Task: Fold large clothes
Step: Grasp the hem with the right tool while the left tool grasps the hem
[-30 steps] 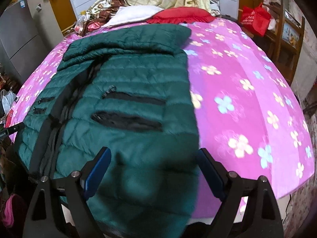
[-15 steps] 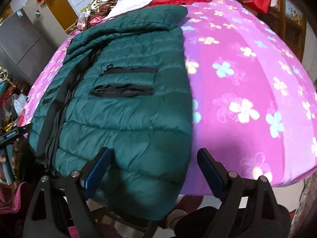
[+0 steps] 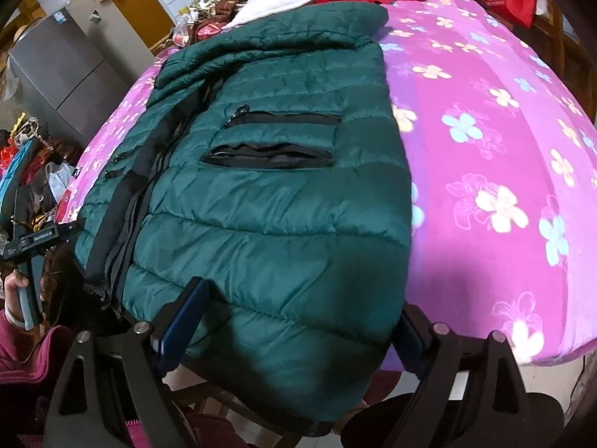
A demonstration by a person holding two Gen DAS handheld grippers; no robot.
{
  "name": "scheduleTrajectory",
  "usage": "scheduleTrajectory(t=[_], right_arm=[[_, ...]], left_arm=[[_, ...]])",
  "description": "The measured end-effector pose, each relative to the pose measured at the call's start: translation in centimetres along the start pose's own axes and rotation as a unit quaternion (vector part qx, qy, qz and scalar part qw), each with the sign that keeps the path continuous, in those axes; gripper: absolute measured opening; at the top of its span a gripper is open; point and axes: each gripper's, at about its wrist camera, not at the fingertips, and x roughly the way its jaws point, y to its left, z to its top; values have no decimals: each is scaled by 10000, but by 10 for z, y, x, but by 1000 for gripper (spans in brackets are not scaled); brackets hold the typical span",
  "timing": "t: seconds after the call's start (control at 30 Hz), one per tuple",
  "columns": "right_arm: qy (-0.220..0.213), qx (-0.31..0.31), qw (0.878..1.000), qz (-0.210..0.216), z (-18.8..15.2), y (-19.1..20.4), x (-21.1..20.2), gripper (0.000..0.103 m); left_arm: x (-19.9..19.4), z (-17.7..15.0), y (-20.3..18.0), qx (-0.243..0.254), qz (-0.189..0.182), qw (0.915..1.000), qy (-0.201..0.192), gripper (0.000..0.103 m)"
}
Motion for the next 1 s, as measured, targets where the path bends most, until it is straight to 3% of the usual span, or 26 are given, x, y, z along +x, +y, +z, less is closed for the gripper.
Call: scheduleTrajectory(t=[0.07, 0.13, 0.2, 0.33, 0.73, 1.0], right_arm=[[-30, -164, 9998, 54, 0, 4, 1, 87], [-105, -288, 9995, 33, -2, 7, -1, 60], [-228, -333, 9992, -37, 0, 8, -4, 41], [-454, -378, 9983, 34, 7, 9, -21, 26], [-1523, -546, 9861, 378, 58, 22, -84, 24], [-1861, -268, 9813, 422, 88, 12, -95, 24]], left_arm=[[-1, -1, -5, 98, -28, 9999, -21, 35], [-9, 0, -11, 221, 59, 9995, -200, 3], [-18, 2, -18, 335, 196, 9986, -368, 0], [-42, 10, -22, 308, 33, 9971, -691, 0], [-120, 63, -72, 607, 71, 9825, -1760, 0], [-117, 98, -87, 681, 246, 9773, -1993, 0]])
